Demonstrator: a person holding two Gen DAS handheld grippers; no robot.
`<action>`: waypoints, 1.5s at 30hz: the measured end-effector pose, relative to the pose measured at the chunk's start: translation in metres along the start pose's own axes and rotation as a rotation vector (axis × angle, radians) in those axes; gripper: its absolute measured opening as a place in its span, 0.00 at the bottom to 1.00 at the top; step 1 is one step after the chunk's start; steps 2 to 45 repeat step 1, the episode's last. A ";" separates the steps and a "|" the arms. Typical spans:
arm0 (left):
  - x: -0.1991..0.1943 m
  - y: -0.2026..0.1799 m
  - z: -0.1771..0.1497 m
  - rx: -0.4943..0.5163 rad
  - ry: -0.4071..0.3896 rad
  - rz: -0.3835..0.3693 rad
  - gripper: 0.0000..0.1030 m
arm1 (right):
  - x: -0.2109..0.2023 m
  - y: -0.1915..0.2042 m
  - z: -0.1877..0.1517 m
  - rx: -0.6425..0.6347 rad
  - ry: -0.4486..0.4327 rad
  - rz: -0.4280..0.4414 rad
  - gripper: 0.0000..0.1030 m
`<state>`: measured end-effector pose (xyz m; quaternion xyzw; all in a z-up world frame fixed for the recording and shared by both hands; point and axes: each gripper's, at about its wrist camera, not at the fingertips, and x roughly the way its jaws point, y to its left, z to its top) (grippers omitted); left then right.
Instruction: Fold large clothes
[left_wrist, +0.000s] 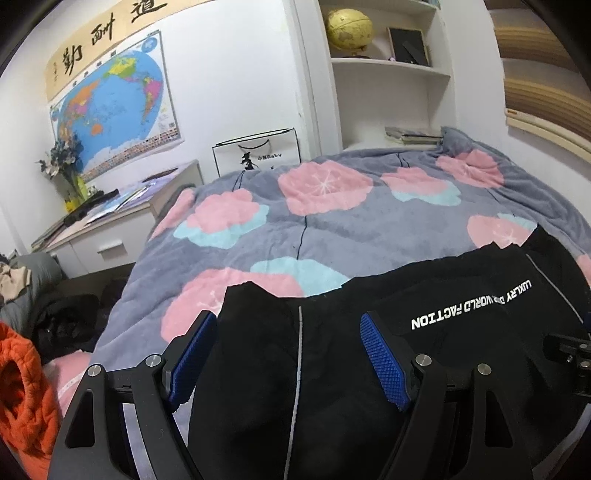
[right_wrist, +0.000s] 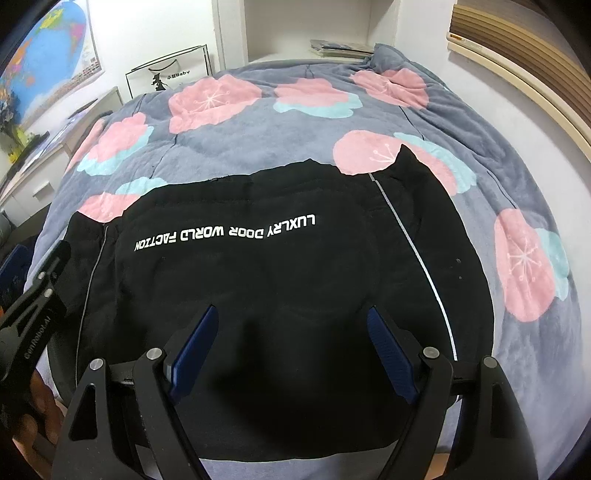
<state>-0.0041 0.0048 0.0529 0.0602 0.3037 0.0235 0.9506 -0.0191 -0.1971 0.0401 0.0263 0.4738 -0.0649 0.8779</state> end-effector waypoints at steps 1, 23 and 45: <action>0.001 0.001 0.000 -0.002 0.009 -0.019 0.79 | 0.000 -0.001 0.000 0.000 0.001 0.000 0.82; 0.001 0.001 0.000 -0.002 0.009 -0.019 0.79 | 0.000 -0.001 0.000 0.000 0.001 0.000 0.82; 0.001 0.001 0.000 -0.002 0.009 -0.019 0.79 | 0.000 -0.001 0.000 0.000 0.001 0.000 0.82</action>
